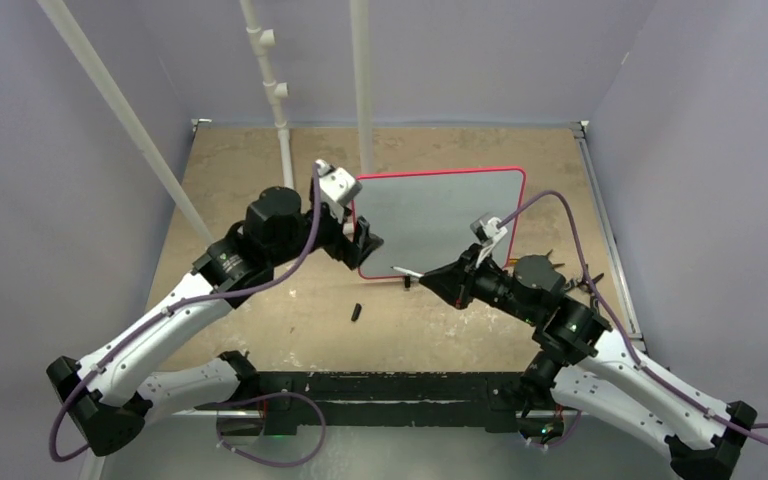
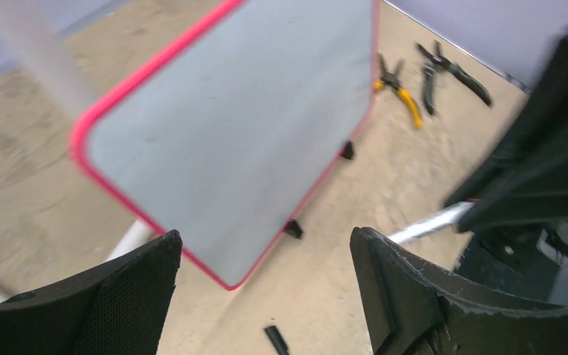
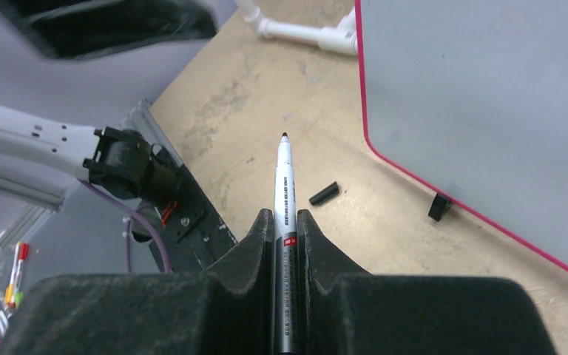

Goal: Write a sentence on the whiteboard
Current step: Hold the whiteboard on the whiteboard stand.

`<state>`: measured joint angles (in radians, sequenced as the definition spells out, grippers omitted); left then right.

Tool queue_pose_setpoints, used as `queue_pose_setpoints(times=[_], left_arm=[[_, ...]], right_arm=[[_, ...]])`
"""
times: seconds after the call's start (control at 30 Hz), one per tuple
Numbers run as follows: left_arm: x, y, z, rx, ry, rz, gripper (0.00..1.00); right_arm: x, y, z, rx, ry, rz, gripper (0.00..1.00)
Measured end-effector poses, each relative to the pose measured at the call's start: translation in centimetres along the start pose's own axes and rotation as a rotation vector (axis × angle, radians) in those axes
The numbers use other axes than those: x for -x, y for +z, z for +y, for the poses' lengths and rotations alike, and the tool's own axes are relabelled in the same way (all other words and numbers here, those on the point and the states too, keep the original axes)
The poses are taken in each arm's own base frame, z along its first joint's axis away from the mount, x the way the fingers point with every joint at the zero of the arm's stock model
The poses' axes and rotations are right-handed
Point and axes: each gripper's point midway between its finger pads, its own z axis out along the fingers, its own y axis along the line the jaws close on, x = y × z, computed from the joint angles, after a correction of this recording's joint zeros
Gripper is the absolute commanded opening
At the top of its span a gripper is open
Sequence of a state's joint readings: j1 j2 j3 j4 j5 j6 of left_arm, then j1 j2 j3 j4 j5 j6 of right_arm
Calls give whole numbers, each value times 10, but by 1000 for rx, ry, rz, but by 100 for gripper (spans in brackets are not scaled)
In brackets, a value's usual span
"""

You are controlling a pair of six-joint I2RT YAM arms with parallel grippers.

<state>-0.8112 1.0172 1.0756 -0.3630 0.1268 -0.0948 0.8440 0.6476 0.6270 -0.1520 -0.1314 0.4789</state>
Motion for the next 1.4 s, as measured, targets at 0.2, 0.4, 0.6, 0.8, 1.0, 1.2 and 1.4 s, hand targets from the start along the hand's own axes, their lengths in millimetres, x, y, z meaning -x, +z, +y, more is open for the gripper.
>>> queue_pose_setpoints(times=[0.2, 0.4, 0.6, 0.8, 1.0, 1.2, 1.4], left_arm=[[12, -11, 71, 171, -138, -59, 84], [17, -19, 102, 156, -215, -133, 82], [-10, -6, 109, 46, -269, -104, 80], [-29, 19, 111, -50, -295, -62, 75], [-50, 40, 116, -100, -330, -10, 65], [-50, 50, 116, -141, -339, -22, 48], [-37, 51, 114, -169, -306, -75, 37]], right_arm=[[30, -14, 4, -4, -4, -140, 0], [48, -14, 4, 7, -9, -263, 0], [51, 4, -2, 17, -21, -338, 0], [51, 37, -15, -23, -45, -347, 0], [59, 54, -27, -71, -68, -396, 0], [62, 71, -36, -102, -91, -418, 0], [70, 79, -35, -99, -109, -448, 0]])
